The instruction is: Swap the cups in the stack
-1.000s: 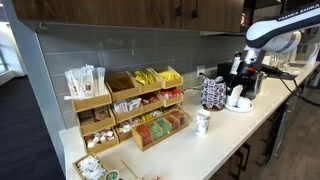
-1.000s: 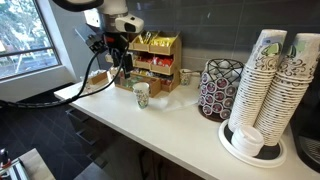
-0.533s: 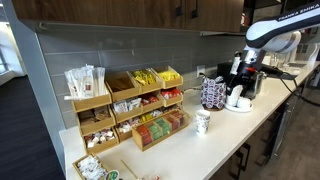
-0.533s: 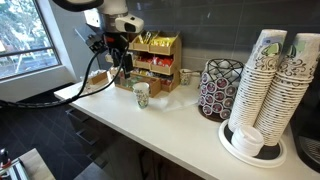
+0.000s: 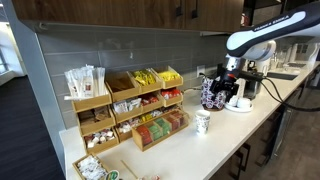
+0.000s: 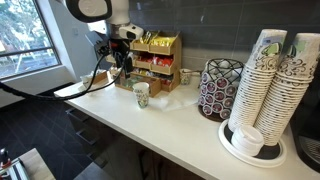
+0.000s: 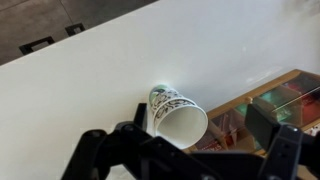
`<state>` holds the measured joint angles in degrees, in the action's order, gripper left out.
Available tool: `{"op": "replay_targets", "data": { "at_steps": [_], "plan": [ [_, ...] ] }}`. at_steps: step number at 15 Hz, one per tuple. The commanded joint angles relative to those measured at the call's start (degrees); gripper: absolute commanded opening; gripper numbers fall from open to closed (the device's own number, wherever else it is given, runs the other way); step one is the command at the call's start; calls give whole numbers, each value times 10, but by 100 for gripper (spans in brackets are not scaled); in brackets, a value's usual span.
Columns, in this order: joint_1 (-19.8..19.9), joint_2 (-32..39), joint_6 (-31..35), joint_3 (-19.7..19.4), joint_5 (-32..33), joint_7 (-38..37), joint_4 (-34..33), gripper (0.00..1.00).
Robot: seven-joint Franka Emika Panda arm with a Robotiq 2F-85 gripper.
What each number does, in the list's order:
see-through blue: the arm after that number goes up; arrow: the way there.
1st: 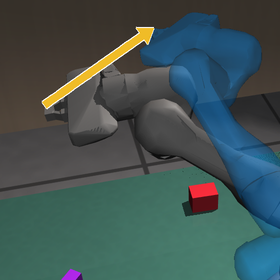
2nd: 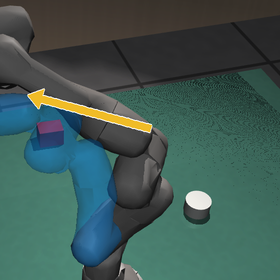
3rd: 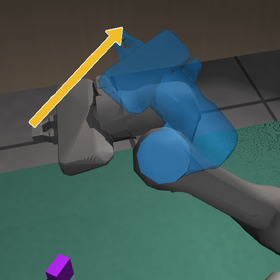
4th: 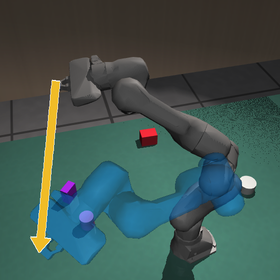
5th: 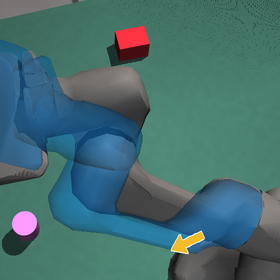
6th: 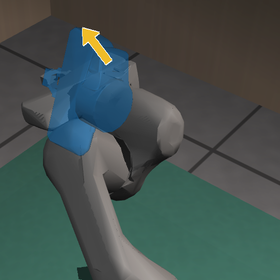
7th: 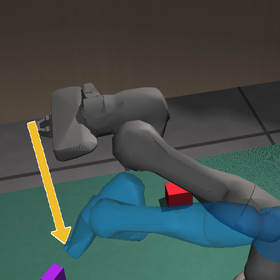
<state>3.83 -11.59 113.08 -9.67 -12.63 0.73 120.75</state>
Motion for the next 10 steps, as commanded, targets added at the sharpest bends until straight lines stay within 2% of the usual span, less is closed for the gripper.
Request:
{"op": "replay_targets", "data": {
  "at_steps": [1, 2, 4, 7, 9, 10],
  "plan": [
    [6, 68, 84, 37, 34, -101, -38, 100],
    [6, 36, 54, 29, 14, -56, -15, 100],
    [5, 62, 82, 39, 23, -86, -28, 100],
    [7, 70, 83, 39, 25, -90, -38, 100],
    [11, 79, 85, 42, 75, -113, -40, 100],
    [11, 84, 89, 41, 80, -107, -39, 100]
  ]
}}
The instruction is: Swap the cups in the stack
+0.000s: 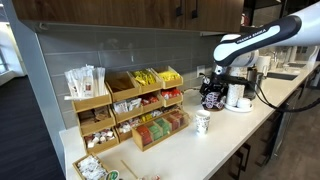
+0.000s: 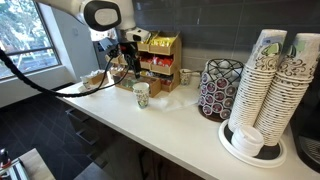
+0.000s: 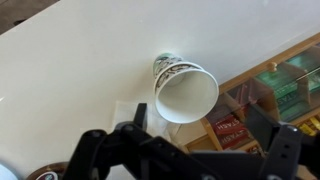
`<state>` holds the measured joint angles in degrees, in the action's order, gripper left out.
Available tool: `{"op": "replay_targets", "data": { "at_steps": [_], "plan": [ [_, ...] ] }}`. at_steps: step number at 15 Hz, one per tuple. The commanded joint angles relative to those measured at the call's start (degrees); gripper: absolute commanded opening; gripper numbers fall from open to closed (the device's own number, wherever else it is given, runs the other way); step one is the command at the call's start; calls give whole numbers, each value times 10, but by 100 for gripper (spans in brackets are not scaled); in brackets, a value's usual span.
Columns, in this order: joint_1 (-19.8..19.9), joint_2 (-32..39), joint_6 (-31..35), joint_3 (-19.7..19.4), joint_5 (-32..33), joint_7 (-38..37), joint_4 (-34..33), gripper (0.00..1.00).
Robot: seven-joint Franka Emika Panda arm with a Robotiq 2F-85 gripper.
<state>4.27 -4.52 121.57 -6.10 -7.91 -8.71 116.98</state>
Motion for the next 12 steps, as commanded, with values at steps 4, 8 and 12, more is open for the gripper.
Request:
{"op": "replay_targets", "data": {
  "at_steps": [4, 8, 12],
  "plan": [
    [4, 43, -2, 4, 36, -10, -9, 100],
    [4, 71, 11, 4, 35, -16, -14, 100],
    [6, 86, 44, 1, 35, -26, -14, 100]
  ]
}}
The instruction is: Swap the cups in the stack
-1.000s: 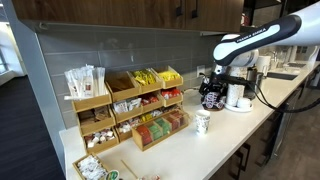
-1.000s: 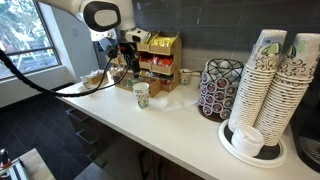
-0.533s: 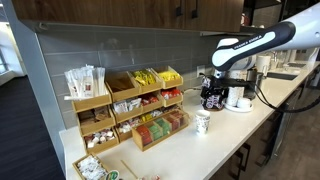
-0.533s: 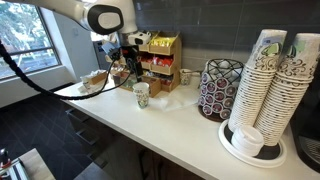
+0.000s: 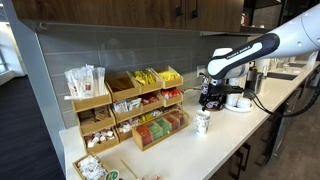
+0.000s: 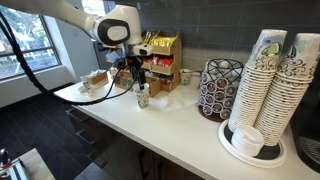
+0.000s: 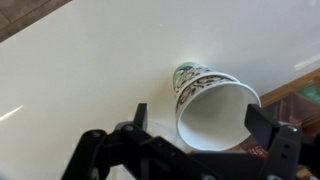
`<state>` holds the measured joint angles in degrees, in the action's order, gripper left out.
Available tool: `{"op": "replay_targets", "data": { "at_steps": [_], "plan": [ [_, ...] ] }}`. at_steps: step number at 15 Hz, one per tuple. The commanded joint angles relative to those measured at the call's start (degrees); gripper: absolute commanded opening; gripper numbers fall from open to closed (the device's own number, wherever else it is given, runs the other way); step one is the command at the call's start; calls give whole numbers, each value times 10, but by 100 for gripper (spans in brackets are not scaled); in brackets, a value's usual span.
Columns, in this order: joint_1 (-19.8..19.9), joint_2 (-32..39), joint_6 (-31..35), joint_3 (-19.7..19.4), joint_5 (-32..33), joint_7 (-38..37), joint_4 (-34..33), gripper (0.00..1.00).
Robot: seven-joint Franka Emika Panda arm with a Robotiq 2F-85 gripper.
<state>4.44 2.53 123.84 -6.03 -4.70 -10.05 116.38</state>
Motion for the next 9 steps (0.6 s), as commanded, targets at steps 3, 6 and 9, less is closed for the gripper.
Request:
{"op": "replay_targets", "data": {
  "at_steps": [3, 6, 9],
  "plan": [
    [4, 23, 38, 0, 5, -17, -10, 99],
    [5, 28, 49, -2, 11, -24, -11, 90],
    [6, 33, 54, -2, 9, -22, -13, 90]
  ]
}}
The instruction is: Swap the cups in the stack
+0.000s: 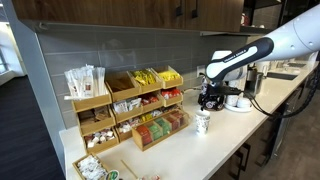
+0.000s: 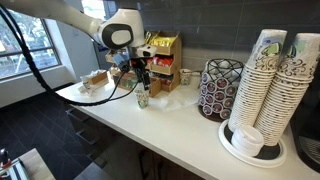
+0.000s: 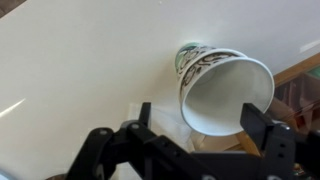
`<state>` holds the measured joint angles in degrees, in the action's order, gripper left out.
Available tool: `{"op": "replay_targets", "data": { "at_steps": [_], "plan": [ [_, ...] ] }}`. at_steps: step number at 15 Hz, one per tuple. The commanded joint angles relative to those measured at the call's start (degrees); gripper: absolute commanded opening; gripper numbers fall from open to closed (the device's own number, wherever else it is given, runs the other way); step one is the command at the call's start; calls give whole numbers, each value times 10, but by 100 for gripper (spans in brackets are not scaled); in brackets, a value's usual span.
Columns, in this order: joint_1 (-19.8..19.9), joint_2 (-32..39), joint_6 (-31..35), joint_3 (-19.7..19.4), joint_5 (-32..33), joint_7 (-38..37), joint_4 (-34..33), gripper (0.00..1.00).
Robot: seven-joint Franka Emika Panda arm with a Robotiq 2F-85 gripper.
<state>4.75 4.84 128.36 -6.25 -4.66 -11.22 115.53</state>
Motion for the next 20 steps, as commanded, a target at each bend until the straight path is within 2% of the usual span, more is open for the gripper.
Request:
{"op": "replay_targets", "data": {
  "at_steps": [1, 4, 5, 6, 8, 9, 11, 12, 15, 18, 20],
  "plan": [
    [3, 11, 9, 0, 8, -10, -5, 88],
    [3, 15, 6, -1, 8, -10, -6, 85],
    [3, 17, 5, -1, 7, -9, -6, 79],
    [4, 18, 5, -1, 7, -9, -6, 79],
    [4, 19, 5, -1, 6, -9, -5, 65],
    [4, 19, 5, -1, 6, -9, -5, 63],
    [5, 20, 3, -2, 5, -9, -5, 44],
    [5, 20, 4, -2, 4, -10, -5, 30],
    [6, 19, 4, -2, 2, -11, -4, 7],
    [6, 13, 1, -3, 5, -16, -2, 0],
    [5, 0, 1, -3, 10, -25, 2, 4]
  ]
}}
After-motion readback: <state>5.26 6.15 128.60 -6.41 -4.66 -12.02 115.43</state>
